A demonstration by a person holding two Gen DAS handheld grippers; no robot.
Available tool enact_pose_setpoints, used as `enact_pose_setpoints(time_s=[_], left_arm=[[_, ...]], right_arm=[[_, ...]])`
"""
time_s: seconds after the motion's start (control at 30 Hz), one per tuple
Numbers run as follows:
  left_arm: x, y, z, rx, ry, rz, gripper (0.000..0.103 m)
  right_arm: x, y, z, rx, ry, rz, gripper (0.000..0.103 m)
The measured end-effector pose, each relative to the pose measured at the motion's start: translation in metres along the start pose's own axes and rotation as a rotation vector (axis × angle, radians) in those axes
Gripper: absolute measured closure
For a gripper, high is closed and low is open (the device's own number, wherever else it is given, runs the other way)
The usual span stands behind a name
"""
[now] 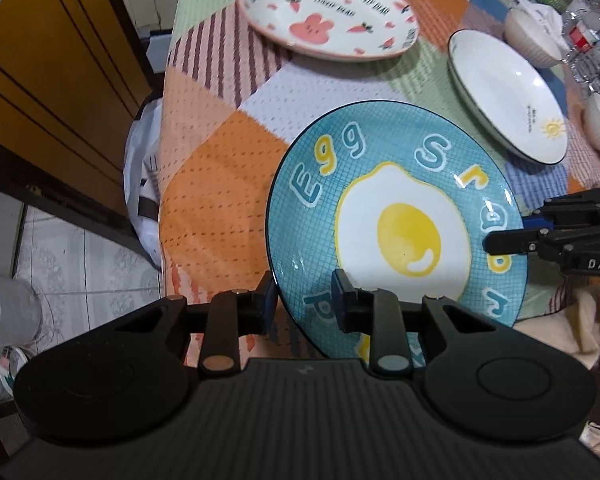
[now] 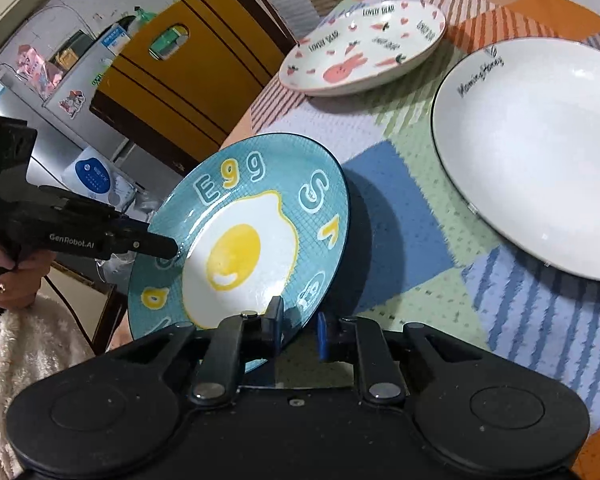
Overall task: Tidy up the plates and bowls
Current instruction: 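Lift the blue egg plate and lower it onto the white plate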
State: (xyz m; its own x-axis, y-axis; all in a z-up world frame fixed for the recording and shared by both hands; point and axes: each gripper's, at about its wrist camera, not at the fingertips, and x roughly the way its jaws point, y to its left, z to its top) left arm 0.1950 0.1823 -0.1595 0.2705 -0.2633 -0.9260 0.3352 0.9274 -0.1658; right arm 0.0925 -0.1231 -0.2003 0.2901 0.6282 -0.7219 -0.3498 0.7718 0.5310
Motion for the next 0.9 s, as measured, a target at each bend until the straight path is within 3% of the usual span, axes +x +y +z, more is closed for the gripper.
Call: enact_pose_setpoints(time_s=[0.2,0.5,0.63,0.9], left_arm=[[-0.017,-0.006,0.008,0.008,-0.12,-0.065,0.077],[-0.02,-0.045,0.042,0.056,-0.15,-0.102,0.077],[-0.017,-0.057,0.061,0.032,-0.167,-0.147,0.077],[-0.01,-0.085,0.115,0.06,-0.236,-0.178,0.077]], right_arm=[[-0.029,-0.004,0.003,-0.007,-0.075,0.033,0.082],[-0.078,-0.021,0.02,-0.011,-0.175,-0.021,0.082],[-0.1,-0.03,0.025,-0.023,-0.207,-0.04,0.082],[-0.118,-0.05,0.052,-0.07,-0.193,-0.112,0.081]])
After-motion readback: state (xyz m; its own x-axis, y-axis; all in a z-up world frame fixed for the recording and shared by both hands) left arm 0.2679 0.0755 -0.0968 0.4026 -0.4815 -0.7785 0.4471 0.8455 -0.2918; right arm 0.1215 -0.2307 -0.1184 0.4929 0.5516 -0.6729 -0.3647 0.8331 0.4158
